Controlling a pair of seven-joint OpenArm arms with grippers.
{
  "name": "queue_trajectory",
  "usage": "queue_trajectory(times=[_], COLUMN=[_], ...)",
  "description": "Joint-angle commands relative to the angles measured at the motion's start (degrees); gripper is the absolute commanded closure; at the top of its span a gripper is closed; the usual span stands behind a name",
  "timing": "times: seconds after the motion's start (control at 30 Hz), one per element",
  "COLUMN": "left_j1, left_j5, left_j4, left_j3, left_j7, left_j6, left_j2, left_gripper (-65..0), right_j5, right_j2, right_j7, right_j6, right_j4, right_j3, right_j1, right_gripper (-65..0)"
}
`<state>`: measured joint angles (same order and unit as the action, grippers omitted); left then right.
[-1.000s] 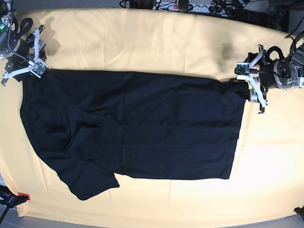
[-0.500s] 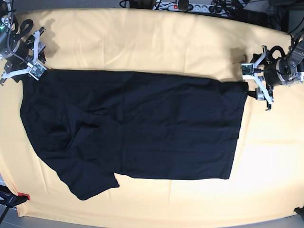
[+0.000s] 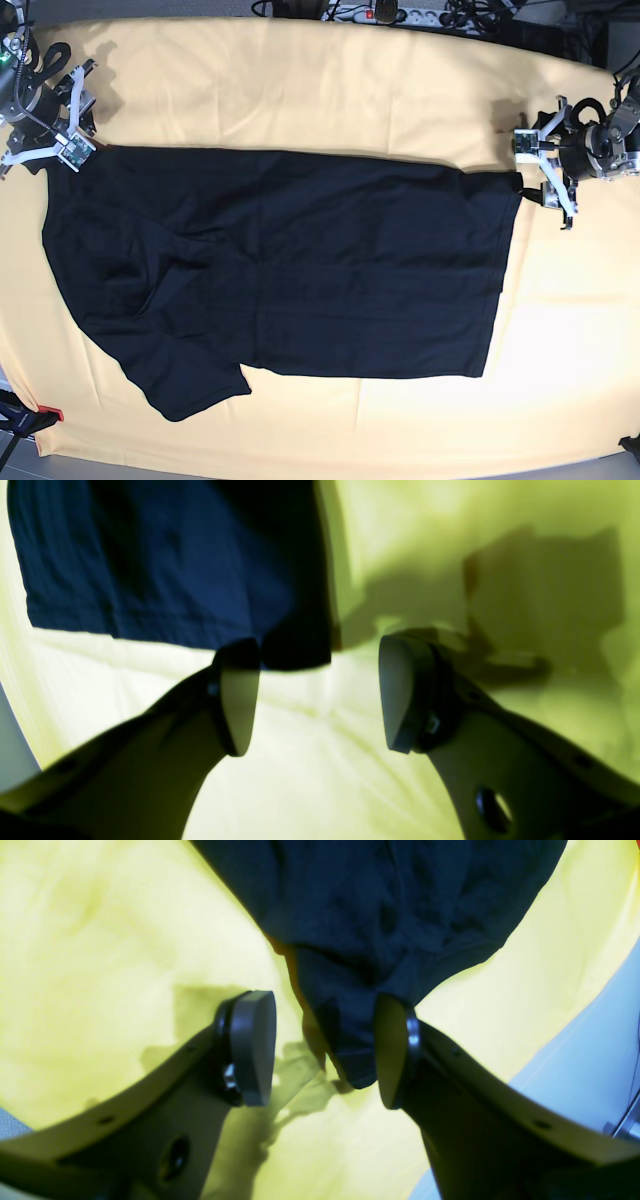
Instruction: Fold the T-shirt properly
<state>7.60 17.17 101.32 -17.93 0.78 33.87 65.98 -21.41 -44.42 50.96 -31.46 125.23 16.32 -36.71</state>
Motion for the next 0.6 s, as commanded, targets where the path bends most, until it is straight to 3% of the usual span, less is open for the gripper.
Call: queue_trajectory(times=[0.0,0.1,0.27,0.57], left_j1=[-0.7,-0.7,-1.0,-3.5], left_j5=[-0.5,-0.5,-0.5,-0.6], left_j4=[0.0,-0.9,-0.9,-1.1], left_j3=[0.8,0.8,0.8,0.8], left_j7=[-1.5,-1.7,-2.3,-2.5], left_j6=[-0.7,-2.9,-3.2,-4.7], left_j2=[1.0,-0.7,-3.3,-3.4], left_gripper=[-38.0,-38.0,-38.0,-38.0], right_j5=[0.2,0.2,0.2,0.2], right_j2=[-1.0,-1.0,-1.0,-1.0], right_j7=[-0.9,-0.9,-0.9,-0.9], right_j6=[0.4,0.4,0.5,1.3], right_j4=[0.5,0.5,0.5,0.5], right_j3=[0.5,0.5,0.5,0.5], right_j1=[0.0,0.0,0.0,0.0], right_gripper=[-32.5,-32.5,-32.5,-32.5])
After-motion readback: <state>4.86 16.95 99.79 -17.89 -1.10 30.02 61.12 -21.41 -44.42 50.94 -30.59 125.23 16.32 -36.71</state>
